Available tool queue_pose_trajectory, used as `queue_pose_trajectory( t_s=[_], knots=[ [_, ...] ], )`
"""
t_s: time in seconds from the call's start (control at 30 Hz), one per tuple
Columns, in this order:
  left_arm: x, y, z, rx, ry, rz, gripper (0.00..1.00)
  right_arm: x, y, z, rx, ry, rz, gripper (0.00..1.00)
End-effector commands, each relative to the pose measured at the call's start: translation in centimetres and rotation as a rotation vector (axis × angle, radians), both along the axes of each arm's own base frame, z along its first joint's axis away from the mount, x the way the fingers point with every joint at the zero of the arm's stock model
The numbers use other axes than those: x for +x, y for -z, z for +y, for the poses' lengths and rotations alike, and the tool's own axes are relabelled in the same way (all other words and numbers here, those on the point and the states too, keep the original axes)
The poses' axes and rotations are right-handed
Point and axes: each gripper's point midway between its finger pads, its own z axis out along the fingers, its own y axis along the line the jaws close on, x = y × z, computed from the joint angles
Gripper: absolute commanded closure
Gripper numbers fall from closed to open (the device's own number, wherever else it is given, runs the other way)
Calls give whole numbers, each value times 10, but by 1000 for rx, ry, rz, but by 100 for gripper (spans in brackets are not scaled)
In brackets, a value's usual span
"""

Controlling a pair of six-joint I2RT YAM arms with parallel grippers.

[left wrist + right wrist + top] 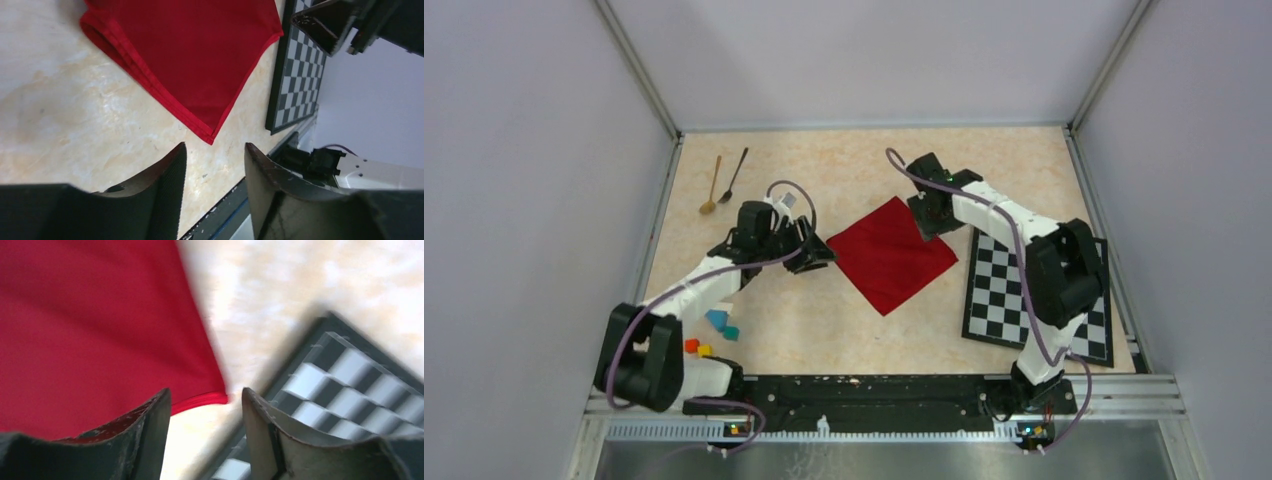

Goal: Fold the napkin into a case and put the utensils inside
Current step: Move the lower triangle-folded napkin to the center of the board.

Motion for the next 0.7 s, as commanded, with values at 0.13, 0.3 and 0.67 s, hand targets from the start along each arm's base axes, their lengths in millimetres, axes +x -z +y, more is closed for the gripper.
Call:
queue_pose_trajectory(
  t_s=[0.13,0.3,0.67],
  knots=[
    [59,-7,-39,-184,54,-2,79,-69,-39,164,1094,-87,155,73],
    [96,24,-35,-59,10,17,92,-88,-22,188,1235,-118,278,89],
    [106,89,-16,81,-42,105,100,-110,27,184,1169,-82,373,96]
  ],
)
